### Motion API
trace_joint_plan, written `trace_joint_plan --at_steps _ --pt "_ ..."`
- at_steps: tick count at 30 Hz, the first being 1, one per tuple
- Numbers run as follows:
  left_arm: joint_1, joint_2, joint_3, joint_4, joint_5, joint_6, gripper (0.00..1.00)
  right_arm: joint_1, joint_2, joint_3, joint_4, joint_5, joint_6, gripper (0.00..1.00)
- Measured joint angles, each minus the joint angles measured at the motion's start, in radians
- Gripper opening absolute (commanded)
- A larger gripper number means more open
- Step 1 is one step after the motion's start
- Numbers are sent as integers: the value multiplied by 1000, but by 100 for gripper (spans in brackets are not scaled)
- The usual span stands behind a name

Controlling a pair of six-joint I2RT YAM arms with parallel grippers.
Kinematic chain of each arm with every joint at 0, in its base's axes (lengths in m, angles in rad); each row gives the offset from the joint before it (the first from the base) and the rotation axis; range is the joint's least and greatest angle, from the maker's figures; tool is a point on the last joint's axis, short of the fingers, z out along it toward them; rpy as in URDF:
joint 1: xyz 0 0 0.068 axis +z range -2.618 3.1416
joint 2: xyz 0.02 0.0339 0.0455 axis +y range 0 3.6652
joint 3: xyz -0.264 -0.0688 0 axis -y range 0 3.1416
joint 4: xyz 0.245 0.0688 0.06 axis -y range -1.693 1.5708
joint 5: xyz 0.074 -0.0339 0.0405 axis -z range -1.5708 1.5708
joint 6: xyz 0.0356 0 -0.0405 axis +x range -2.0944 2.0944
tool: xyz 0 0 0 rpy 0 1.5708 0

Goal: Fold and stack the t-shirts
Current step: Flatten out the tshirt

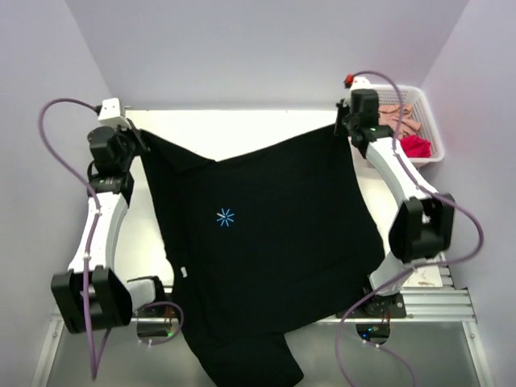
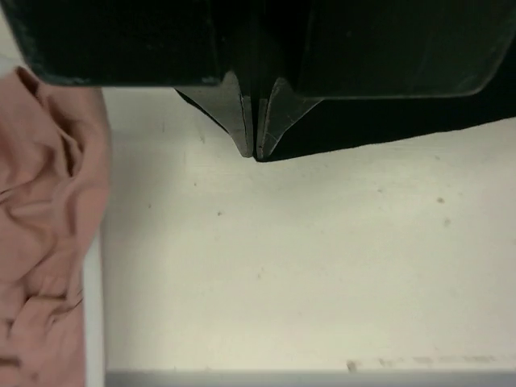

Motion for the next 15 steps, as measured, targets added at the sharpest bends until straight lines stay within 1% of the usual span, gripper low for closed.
trace_joint_plan --at_steps 4,8,11,15 --pt "0 159 -58 43 -30 -2 0 2 196 14 -33 9 18 0" --pt "0 301 -57 107 -45 -3 0 5 364 101 -49 9 36 0" --pt "0 412 -28 138 -58 -3 0 8 461 181 -45 10 47 0" --pt "0 532 15 177 -60 -4 0 13 548 281 -41 22 55 0"
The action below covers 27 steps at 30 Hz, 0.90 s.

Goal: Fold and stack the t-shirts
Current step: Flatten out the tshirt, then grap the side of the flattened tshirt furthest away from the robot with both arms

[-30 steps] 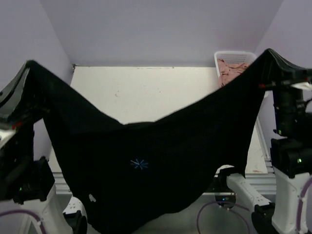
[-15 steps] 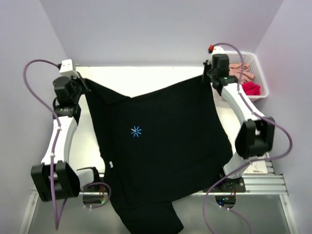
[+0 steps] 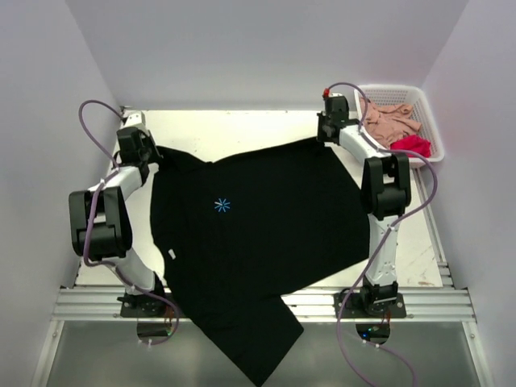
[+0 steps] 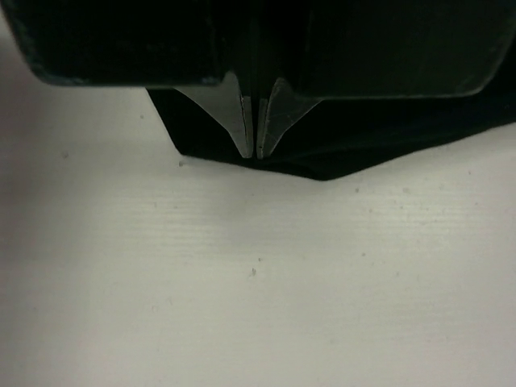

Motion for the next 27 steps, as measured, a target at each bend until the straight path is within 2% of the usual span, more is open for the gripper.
trace_joint_plan --at_steps 6,15,19,27 --pt "-2 120 78 22 2 -4 0 3 119 204 -10 30 3 0" --pt "-15 298 380 2 25 -2 0 3 275 465 -31 98 1 0" --pt "-23 412 544 -34 34 0 0 2 315 501 -33 126 -2 0" --pt "-52 552 730 -122 42 2 0 -4 333 505 -36 158 -5 0"
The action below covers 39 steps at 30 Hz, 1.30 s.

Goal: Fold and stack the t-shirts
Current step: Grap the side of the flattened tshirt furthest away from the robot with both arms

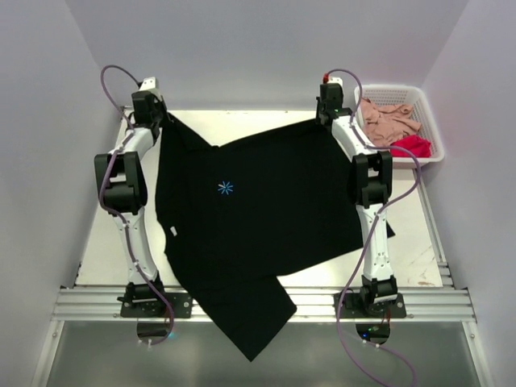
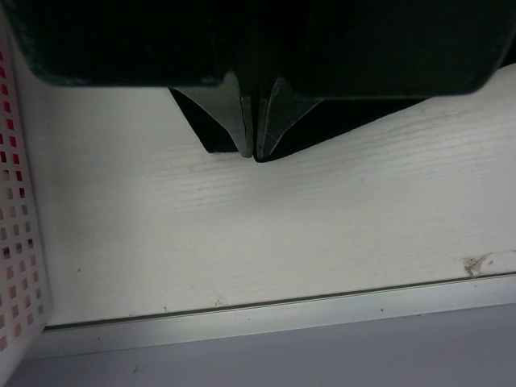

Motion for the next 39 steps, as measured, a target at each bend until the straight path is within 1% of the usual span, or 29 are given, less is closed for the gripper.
trace_joint_plan --at_steps 5,7,9,11,14,16,21,22,25,28,33,39 --pt "-28 30 68 -43 5 3 0 -14 -1 -22 13 13 -2 0" --pt "-40 26 63 -40 3 3 0 -22 -8 -60 24 15 -5 0" --pt "-49 4 23 -40 -3 2 0 -30 -16 -105 26 16 -7 0" --pt "-58 -46 -66 -31 -14 2 0 -37 -32 -160 34 14 -8 0" --pt "-68 -166 -252 -26 -39 -1 0 -43 -63 -232 37 13 -8 0" --pt "-73 -262 -372 -27 -64 -2 0 -46 -89 -274 43 12 -8 0" --pt "-88 -495 -592 -20 -127 -2 0 -47 -166 -365 72 9 -7 0" --pt "-93 -568 -638 -18 -148 -1 0 -48 -187 -381 82 7 -7 0" --pt "-94 -659 -687 -17 -180 2 0 -48 -201 -382 97 -1 -2 0" --pt "-94 -727 -700 -33 -200 2 0 -49 -204 -382 97 -14 1 0" --pt "-94 -767 -699 -53 -205 2 0 -49 -224 -398 89 -14 4 0" --pt "-126 -822 -742 -101 -215 -3 0 -49 -345 -506 79 -6 12 0"
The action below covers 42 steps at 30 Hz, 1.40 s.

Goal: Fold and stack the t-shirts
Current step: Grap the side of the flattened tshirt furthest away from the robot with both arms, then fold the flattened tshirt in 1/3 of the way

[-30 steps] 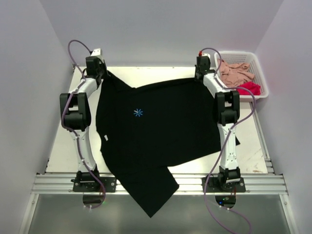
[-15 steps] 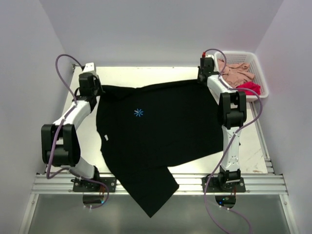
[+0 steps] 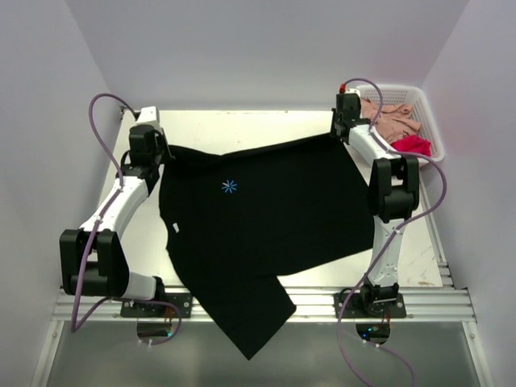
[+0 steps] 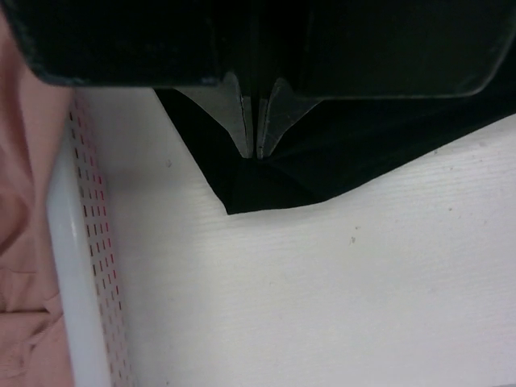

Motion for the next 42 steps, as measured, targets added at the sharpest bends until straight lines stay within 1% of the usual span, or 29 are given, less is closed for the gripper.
trace_joint_plan --at_steps 7,17,29,36,42 --pt "-31 -72 -33 -74 -4 -8 0 0 -87 -50 -14 19 0 0" --pt "-48 -224 -69 -200 -8 -48 0 0 -96 -100 -90 55 -1 0" --pt "-81 -365 -140 -339 -4 -114 0 0 -114 -174 -127 99 -2 0" --pt "-110 -406 -194 -389 -3 -157 0 -1 -158 -205 -125 106 -4 0" --pt "-131 -436 -225 -421 -5 -183 0 0 -160 -225 -126 116 -5 0"
